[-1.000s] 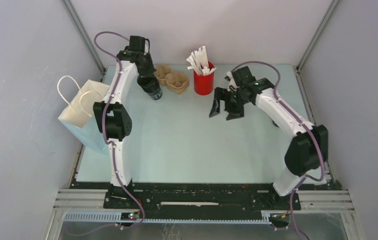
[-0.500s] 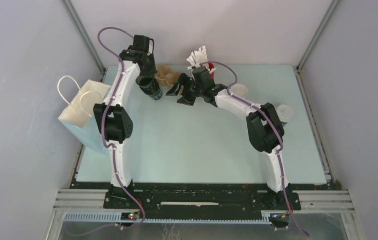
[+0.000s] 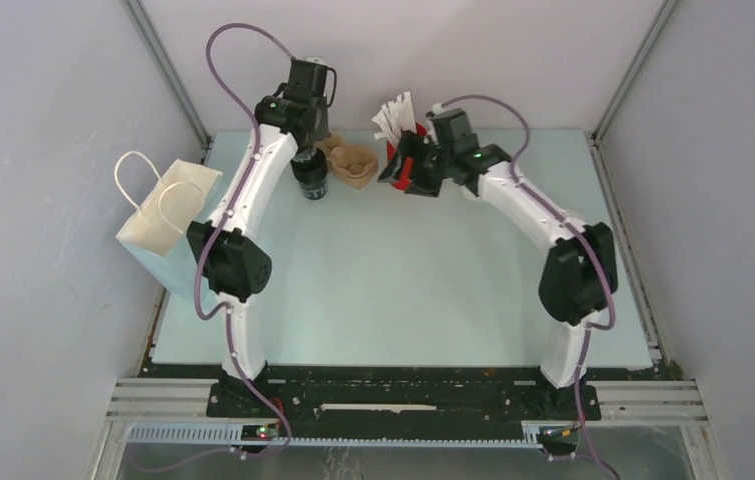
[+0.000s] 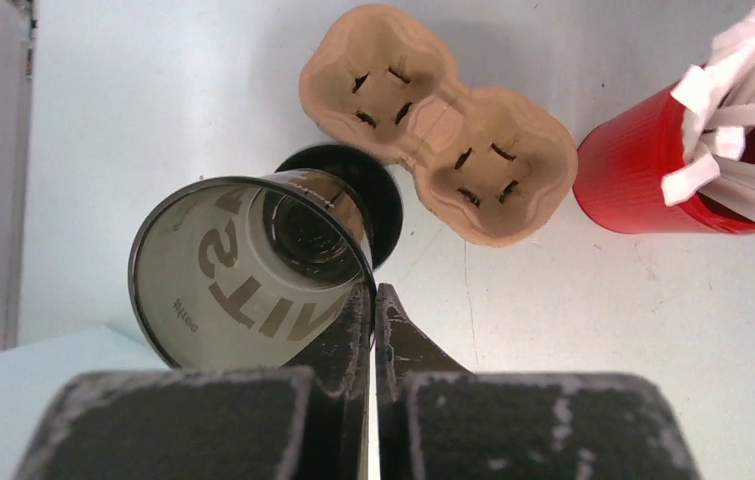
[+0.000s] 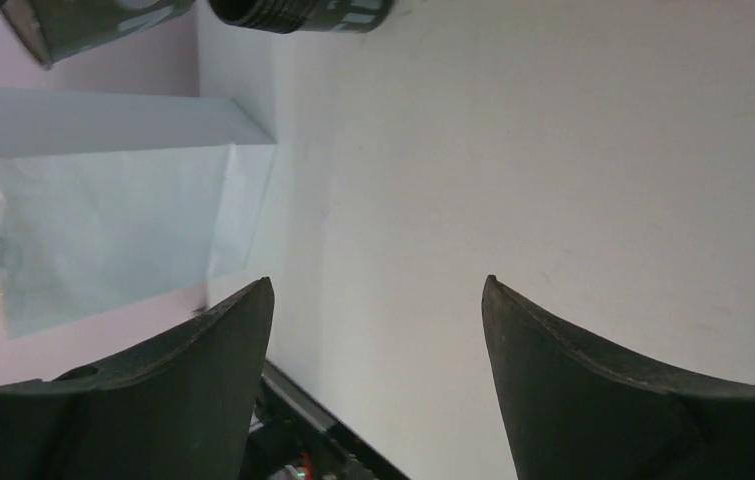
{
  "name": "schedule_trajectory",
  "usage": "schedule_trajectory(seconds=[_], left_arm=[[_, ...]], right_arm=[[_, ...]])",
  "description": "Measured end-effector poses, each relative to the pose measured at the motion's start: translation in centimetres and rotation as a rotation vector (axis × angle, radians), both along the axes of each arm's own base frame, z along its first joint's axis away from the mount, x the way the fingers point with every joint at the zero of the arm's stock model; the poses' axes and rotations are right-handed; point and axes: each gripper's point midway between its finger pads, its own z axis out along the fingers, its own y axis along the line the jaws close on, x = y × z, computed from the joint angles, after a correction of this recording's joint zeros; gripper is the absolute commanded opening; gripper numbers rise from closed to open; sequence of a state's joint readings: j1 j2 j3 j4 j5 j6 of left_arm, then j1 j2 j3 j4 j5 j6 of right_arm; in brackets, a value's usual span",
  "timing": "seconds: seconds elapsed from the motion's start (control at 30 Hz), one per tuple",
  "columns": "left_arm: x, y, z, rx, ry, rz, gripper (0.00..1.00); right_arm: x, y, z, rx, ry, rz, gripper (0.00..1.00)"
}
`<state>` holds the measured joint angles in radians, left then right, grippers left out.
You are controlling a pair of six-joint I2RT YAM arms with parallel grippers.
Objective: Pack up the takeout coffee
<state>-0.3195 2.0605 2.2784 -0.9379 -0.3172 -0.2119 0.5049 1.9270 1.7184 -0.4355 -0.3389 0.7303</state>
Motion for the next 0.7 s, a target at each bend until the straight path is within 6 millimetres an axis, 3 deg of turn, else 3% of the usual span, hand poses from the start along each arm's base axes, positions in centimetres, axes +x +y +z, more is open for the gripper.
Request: schedule_trajectory(seconds=[0.1,0.2,0.37,0.5,0.57,0.7], left_arm=[[-1.4,-0.7,1.6,0.019,-0.023,0.011,0.0],[-4.2,-2.3,3.8,0.008,-0.056,0.002,0.0],[-13.2,-5.4,4.3,-0.051,-0.032,-0.111,0.0],[-18.9,-9.4,1.5,-0.06,0.041,-0.25,0.0],[-20.8,-12.2,-0.9,-0.045,0.095,-0.321,0.0],[-23.9,-17.2,-6.1,0.016,0.195,-0.439,0.0]], right_arm=[[-0.1,-4.9,1.3,-0.123,-0.041,-0.021,0.86],[0.4,-9.8,1.4,-0.253,-0.063,-0.055,0.83],[2.3,-17.2,-1.3,-0.423,-0.003,-0.102,0.8],[4.9,-21.0,-4.2,-0.522,0.053,-0.117,0.75],[6.3,-21.8,-5.4,-0.557,0.066,-0.11,0.75],[7.1,-22.1,-7.3,-0.593,0.094,-0.073,0.75]])
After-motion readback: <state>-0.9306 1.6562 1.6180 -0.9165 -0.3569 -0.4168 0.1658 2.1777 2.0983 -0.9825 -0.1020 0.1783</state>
